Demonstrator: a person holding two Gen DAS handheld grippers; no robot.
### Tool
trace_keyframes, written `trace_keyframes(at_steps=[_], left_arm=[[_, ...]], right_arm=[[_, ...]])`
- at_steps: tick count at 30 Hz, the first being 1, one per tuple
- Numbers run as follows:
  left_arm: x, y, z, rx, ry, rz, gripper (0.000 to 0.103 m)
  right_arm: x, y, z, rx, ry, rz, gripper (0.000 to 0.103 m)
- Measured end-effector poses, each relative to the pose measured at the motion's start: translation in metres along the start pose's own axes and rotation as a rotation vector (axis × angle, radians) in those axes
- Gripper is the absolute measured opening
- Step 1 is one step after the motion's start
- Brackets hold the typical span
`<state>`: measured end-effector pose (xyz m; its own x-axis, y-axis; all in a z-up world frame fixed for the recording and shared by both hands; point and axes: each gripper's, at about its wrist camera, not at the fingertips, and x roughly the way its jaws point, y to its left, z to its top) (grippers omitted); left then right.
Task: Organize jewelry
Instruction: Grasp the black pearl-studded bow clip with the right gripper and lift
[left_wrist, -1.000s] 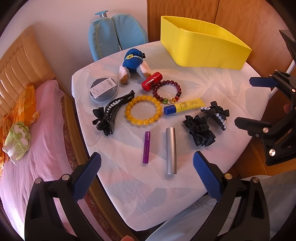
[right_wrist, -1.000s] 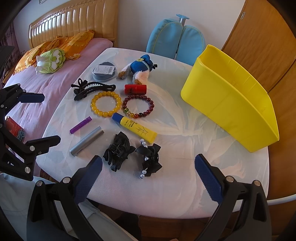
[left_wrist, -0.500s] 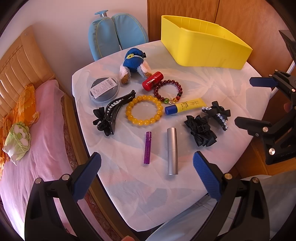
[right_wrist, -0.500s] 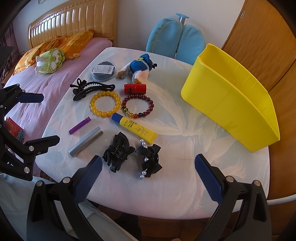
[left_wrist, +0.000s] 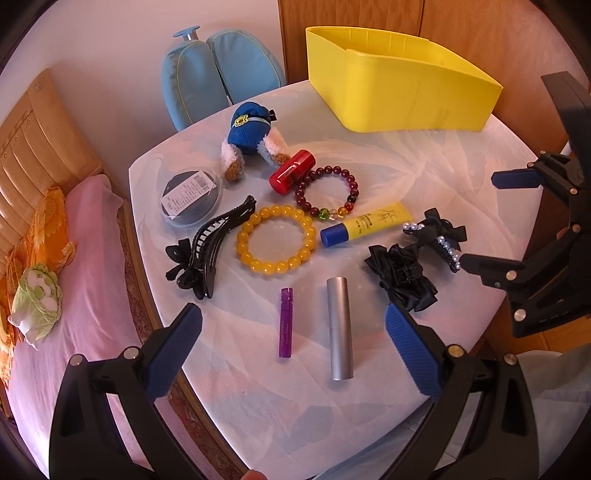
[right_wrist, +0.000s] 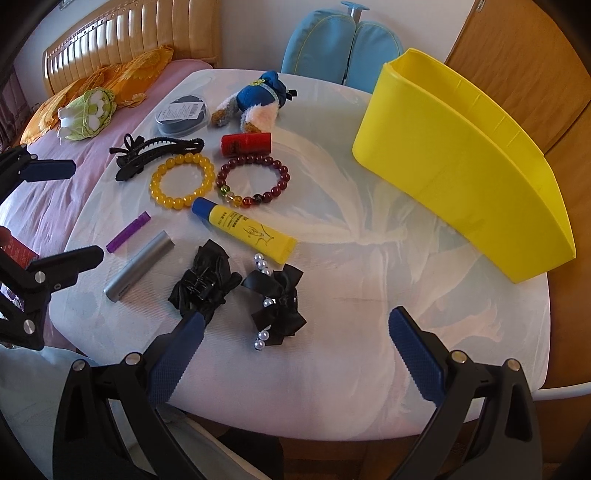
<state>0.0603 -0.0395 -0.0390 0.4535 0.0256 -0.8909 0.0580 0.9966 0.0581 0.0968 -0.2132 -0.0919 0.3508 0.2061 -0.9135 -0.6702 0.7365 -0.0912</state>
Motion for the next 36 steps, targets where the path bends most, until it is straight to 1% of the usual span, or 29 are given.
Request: trace_keyframes(at_steps=[4, 7, 9, 10, 11, 12, 13, 14, 16, 18, 20, 21, 23, 28, 33, 36], left_arm=[[0.007, -0.006, 0.001, 0.029, -0.023, -0.009, 0.096], [0.015, -0.009, 0.0, 0.05, -0.006, 0.014, 0.096], [0.018, -0.01, 0.0, 0.051, 0.0, 0.011, 0.096], [0.018, -0.01, 0.0, 0.048, 0.002, 0.009, 0.096], [0.018, -0.009, 0.0, 0.044, 0.002, 0.008, 0.096], [0.017, -0.009, 0.0, 0.041, 0.002, 0.008, 0.096], [0.017, -0.009, 0.0, 0.039, 0.002, 0.009, 0.096], [0.017, -0.008, 0.0, 0.037, 0.001, 0.008, 0.096], [0.016, -0.008, 0.0, 0.036, -0.001, 0.007, 0.096], [0.016, -0.009, 0.001, 0.037, -0.002, 0.006, 0.096], [0.016, -0.009, 0.001, 0.039, -0.001, 0.003, 0.096], [0.016, -0.009, 0.001, 0.04, 0.0, 0.002, 0.096], [0.016, -0.009, 0.001, 0.043, 0.002, 0.0, 0.096], [0.014, -0.007, 0.001, 0.038, -0.001, -0.005, 0.096], [0.009, -0.005, 0.0, 0.031, -0.012, -0.011, 0.096], [0.007, -0.004, -0.001, 0.029, -0.02, -0.023, 0.096]], right_arm=[[0.017, -0.001, 0.0, -0.02, 0.014, -0.011, 0.101], [0.022, 0.001, 0.002, -0.035, 0.007, -0.012, 0.101], [0.025, 0.003, 0.002, -0.048, 0.003, -0.023, 0.1], [0.027, 0.003, 0.003, -0.051, 0.006, -0.023, 0.098], [0.029, 0.003, 0.003, -0.054, 0.011, -0.023, 0.091], [0.032, 0.002, 0.003, -0.056, 0.016, -0.026, 0.08], [0.035, 0.002, 0.003, -0.055, 0.027, -0.031, 0.062], [0.038, 0.001, 0.003, -0.047, 0.044, -0.025, 0.061], [0.042, -0.001, 0.003, -0.038, 0.049, -0.03, 0.061], [0.043, 0.001, 0.001, -0.062, 0.05, -0.042, 0.061], [0.045, 0.005, -0.002, -0.081, 0.052, -0.032, 0.061], [0.046, 0.006, -0.003, -0.086, 0.057, -0.027, 0.058], [0.046, 0.006, -0.004, -0.078, 0.059, -0.008, 0.03], [0.036, -0.001, -0.002, -0.027, 0.044, 0.037, 0.029], [0.012, -0.008, 0.001, 0.009, -0.001, 0.092, 0.029], [0.003, -0.01, -0.002, 0.022, -0.004, 0.09, 0.029]])
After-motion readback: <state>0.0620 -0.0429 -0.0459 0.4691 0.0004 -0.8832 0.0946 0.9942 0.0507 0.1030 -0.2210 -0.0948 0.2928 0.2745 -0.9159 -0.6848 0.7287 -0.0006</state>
